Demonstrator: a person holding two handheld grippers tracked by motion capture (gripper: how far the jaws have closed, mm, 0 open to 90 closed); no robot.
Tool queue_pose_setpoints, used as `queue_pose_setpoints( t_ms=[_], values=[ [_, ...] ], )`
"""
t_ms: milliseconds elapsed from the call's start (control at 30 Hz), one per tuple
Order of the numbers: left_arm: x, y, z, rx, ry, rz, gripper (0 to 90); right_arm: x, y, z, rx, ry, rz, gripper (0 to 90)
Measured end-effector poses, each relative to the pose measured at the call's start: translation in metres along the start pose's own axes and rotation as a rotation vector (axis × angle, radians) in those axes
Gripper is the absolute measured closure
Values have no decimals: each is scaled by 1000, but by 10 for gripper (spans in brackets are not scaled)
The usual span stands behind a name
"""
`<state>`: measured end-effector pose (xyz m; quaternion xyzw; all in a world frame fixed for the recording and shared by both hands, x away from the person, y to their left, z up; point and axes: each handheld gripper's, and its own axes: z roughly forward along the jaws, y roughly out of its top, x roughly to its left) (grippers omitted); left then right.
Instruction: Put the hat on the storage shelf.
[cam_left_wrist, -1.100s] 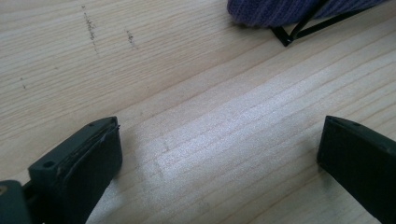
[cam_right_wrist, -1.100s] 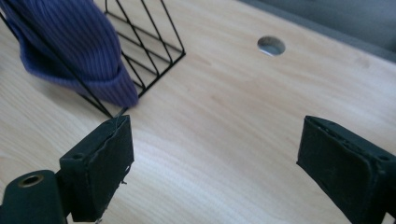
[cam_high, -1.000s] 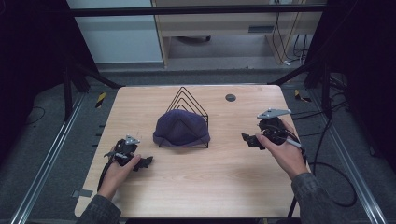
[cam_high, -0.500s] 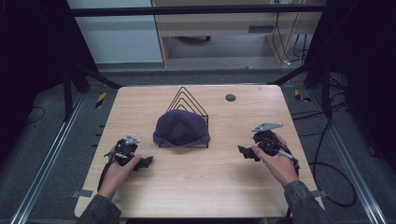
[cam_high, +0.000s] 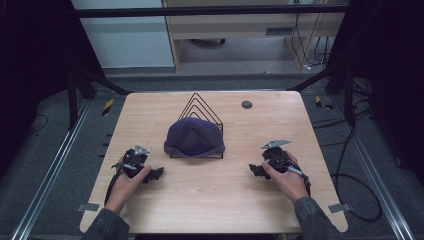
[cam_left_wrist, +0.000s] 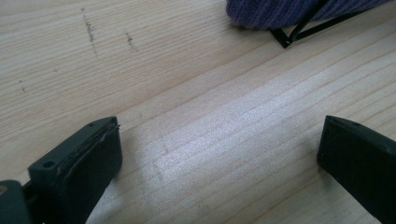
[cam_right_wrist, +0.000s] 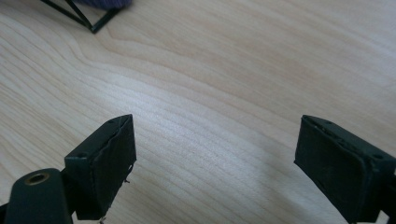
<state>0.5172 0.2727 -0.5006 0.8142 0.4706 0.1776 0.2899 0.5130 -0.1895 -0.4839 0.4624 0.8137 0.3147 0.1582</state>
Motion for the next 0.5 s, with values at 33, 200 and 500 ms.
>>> queue_pose_setpoints(
  t_ms=[33, 200, 500],
  values=[
    [0, 0, 0, 0, 0, 0, 0, 1, -2, 4, 7, -3, -4, 125],
    [0, 0, 0, -1, 0, 1, 0, 6, -9, 14, 18, -12, -13, 87],
    [1, 1, 0, 2, -1, 7, 0, 15, -21, 20, -94, -53, 1, 26]
  ],
)
